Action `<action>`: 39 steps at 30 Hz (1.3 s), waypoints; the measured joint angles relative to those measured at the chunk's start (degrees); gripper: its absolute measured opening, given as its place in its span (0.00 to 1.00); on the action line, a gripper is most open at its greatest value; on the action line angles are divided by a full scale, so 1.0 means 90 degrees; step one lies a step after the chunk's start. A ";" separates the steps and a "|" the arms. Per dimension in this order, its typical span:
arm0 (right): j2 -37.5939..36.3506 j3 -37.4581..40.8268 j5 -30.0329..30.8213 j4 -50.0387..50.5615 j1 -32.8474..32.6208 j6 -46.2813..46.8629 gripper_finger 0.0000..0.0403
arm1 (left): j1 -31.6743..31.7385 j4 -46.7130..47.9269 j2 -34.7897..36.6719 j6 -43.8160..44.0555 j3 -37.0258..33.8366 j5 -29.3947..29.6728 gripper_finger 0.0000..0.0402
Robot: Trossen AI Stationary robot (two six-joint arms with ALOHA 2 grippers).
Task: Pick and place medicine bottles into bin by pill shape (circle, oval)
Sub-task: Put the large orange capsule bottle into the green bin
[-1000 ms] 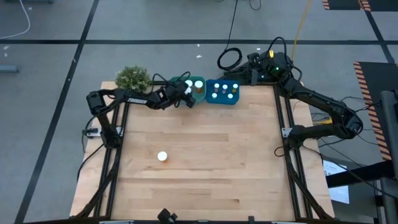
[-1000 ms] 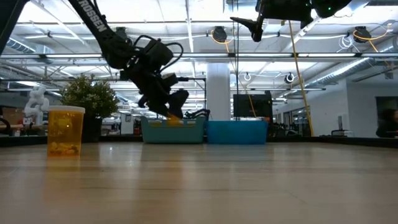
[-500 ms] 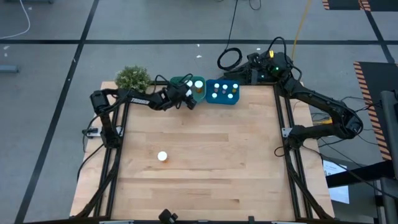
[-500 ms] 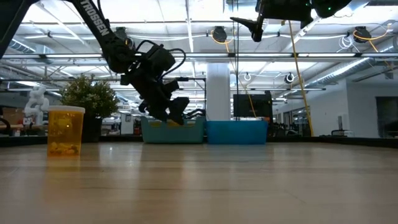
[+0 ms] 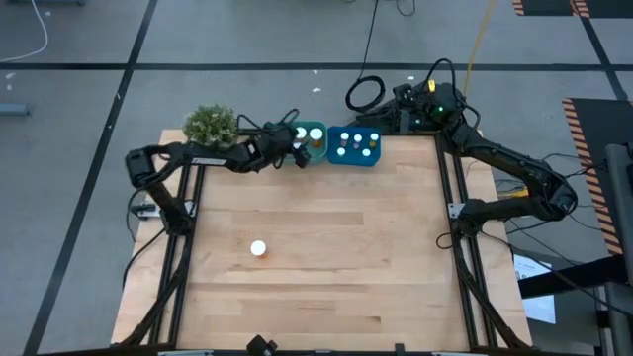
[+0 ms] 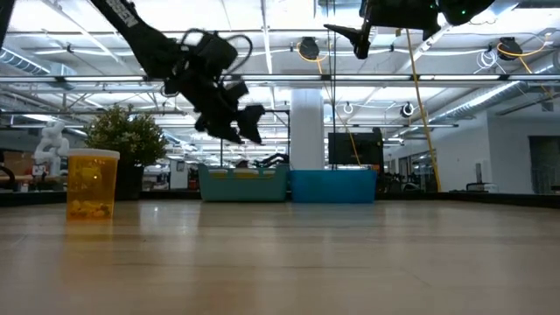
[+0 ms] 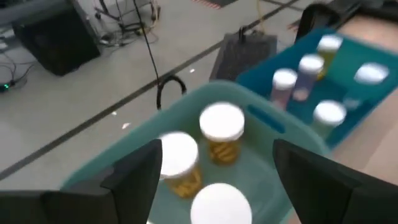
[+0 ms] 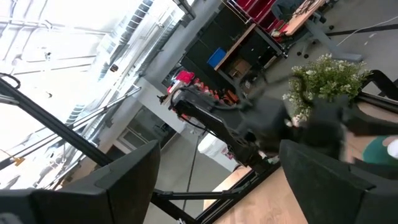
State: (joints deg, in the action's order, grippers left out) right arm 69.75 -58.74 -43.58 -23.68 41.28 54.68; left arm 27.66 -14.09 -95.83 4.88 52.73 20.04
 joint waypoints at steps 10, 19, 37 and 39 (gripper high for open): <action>0.0001 0.0002 -0.0016 0.0079 0.0000 0.0016 0.79 | -0.0158 0.2930 0.2147 0.2226 0.0008 -0.1706 0.70; 0.0001 0.0002 -0.0037 0.0380 0.0000 -0.0037 0.79 | -0.1448 0.5309 0.3421 0.4111 0.0203 -0.2561 0.54; 0.0001 0.0002 -0.0757 0.0428 -0.0002 -0.0084 0.79 | -0.3679 0.8612 0.1873 0.6925 0.2063 -0.3123 0.65; 0.0001 0.0002 -0.0887 0.0437 -0.0002 -0.0054 0.79 | -0.3790 0.8603 0.1676 0.7281 0.2089 -0.3270 0.72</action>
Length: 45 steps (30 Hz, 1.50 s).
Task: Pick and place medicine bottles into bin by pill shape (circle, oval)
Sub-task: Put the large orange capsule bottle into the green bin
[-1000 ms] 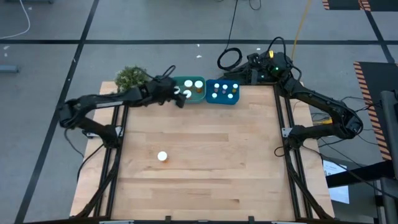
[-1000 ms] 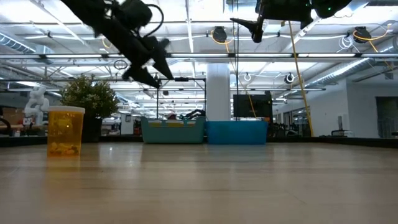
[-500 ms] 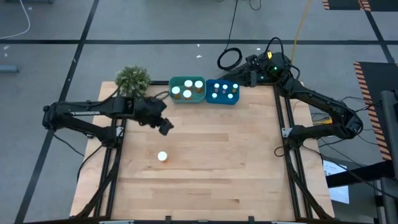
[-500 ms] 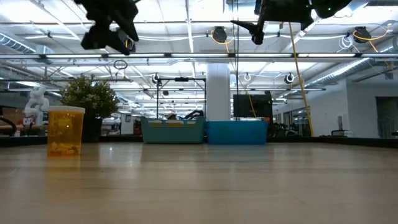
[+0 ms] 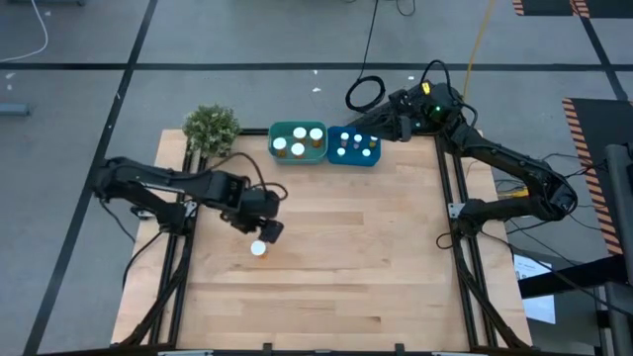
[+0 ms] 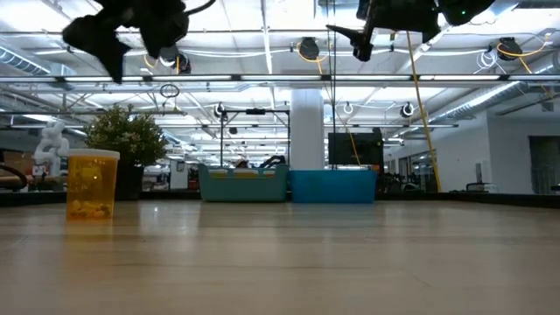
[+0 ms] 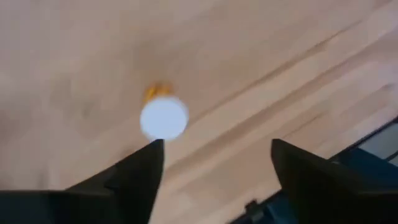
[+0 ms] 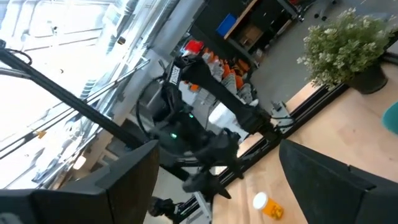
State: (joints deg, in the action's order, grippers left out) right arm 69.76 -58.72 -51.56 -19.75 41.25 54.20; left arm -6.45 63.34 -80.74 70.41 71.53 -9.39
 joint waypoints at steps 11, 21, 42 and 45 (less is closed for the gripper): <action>0.0000 0.0000 -0.1222 0.0004 0.0000 0.0239 0.79 | -0.0317 0.0232 -0.0806 0.0761 -0.0006 0.0001 0.97; -0.0204 0.0000 -0.1630 0.0042 0.0000 0.0156 0.79 | -0.0481 0.0383 -0.1154 0.0594 -0.0147 0.0150 0.97; -0.0544 0.0000 -0.1796 0.0165 0.0000 0.0095 0.79 | -0.0619 -0.0578 -0.1154 0.0426 -0.1215 0.0168 0.87; -0.0544 0.0000 -0.1777 0.0165 0.0000 0.0070 0.79 | -0.0709 -0.0709 -0.1154 0.0409 -0.1307 0.0166 0.81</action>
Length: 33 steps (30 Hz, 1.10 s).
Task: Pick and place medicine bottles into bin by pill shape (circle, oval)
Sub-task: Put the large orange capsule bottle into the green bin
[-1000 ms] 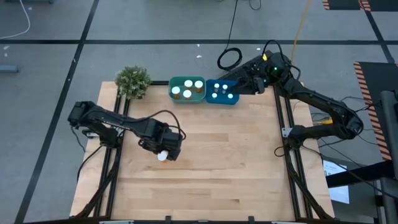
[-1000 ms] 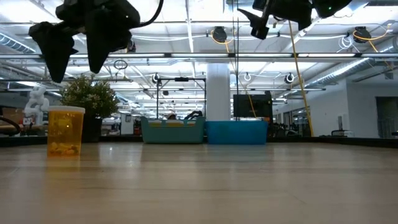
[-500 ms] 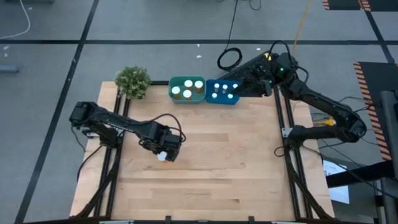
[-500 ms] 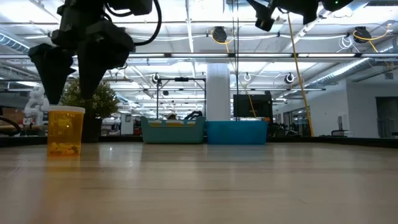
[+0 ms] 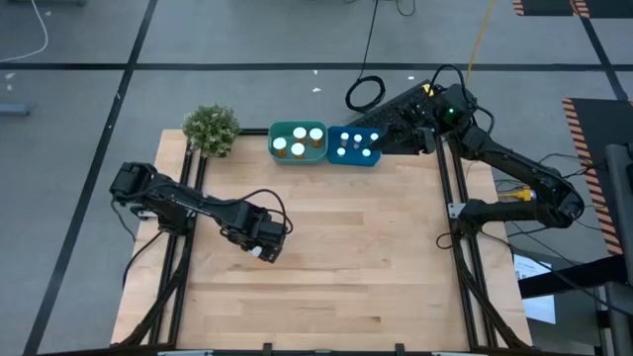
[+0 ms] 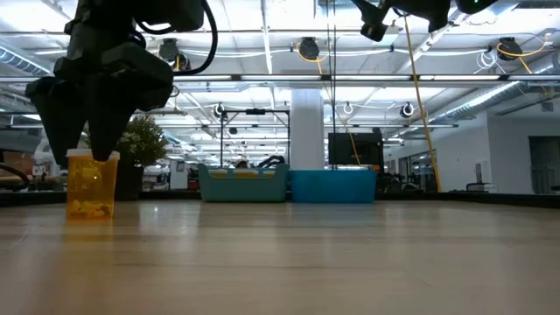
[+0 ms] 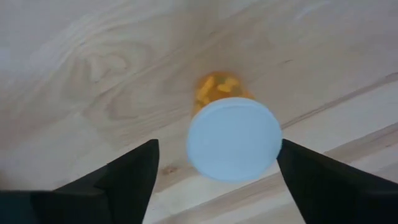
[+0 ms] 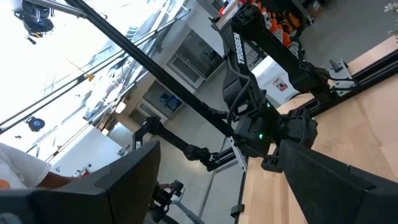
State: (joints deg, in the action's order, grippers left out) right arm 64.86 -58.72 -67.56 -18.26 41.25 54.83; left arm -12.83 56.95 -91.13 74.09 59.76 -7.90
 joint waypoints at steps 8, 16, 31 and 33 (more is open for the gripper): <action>0.0000 0.0000 0.0180 0.0009 0.0000 -0.0029 0.79 | -0.0047 -0.0369 0.0000 -0.0048 -0.0130 0.0121 0.74; 0.0000 0.0000 0.0374 0.0019 0.0000 -0.0053 0.79 | -0.0047 -0.0457 0.0000 -0.0067 -0.0130 0.0211 0.63; 0.0000 0.0000 0.0535 0.0354 0.0000 -0.0279 0.79 | -0.0030 -0.0442 0.0011 0.0070 -0.0130 0.0208 0.60; 0.0000 0.0000 0.0544 0.0408 0.0000 -0.0323 0.79 | -0.0012 -0.0442 0.0051 0.0037 -0.0130 0.0178 0.57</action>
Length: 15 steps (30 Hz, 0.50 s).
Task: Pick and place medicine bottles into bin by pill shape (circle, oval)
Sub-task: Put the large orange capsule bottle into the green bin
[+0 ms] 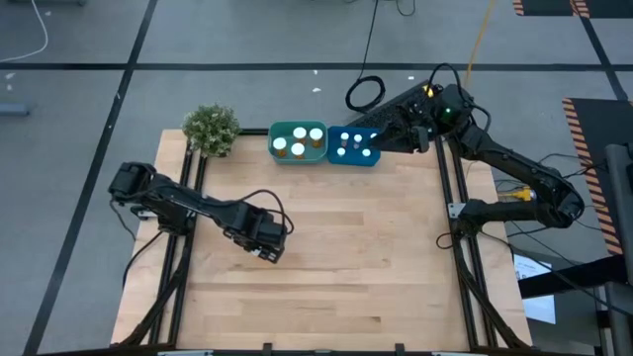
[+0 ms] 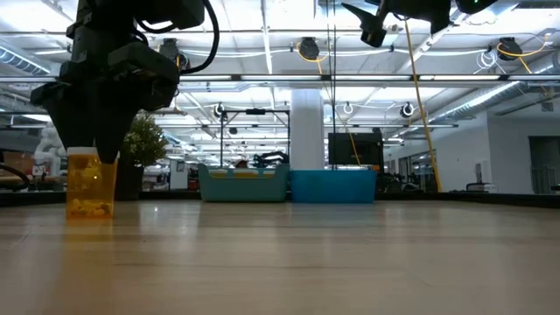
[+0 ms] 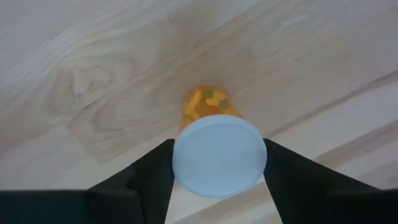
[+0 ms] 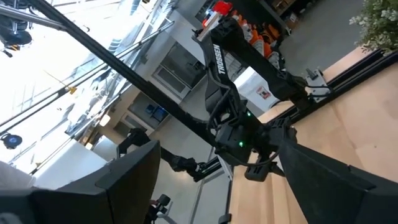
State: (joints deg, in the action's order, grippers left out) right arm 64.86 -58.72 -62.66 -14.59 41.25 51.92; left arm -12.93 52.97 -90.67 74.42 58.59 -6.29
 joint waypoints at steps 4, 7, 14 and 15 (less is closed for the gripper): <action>0.0002 0.0000 0.0053 0.0038 0.0000 -0.0032 0.79 | 0.0114 0.0002 0.0045 -0.0140 0.0000 -0.0154 0.52; 0.0002 0.0000 0.0158 0.0042 0.0000 -0.0062 0.79 | 0.0228 0.0032 0.0094 -0.0279 0.0059 -0.0155 0.52; 0.0002 0.0000 0.0308 0.0041 0.0000 -0.0073 0.79 | 0.0556 0.0108 0.0082 -0.0752 0.0236 -0.0150 0.58; 0.0002 0.0000 0.0315 0.0041 0.0000 -0.0088 0.79 | 0.0604 0.0133 0.0082 -0.0830 0.0256 -0.0149 0.57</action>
State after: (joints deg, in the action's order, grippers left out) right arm 64.88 -58.72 -59.83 -14.22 41.25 51.12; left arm -7.50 54.17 -89.93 66.94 60.89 -7.64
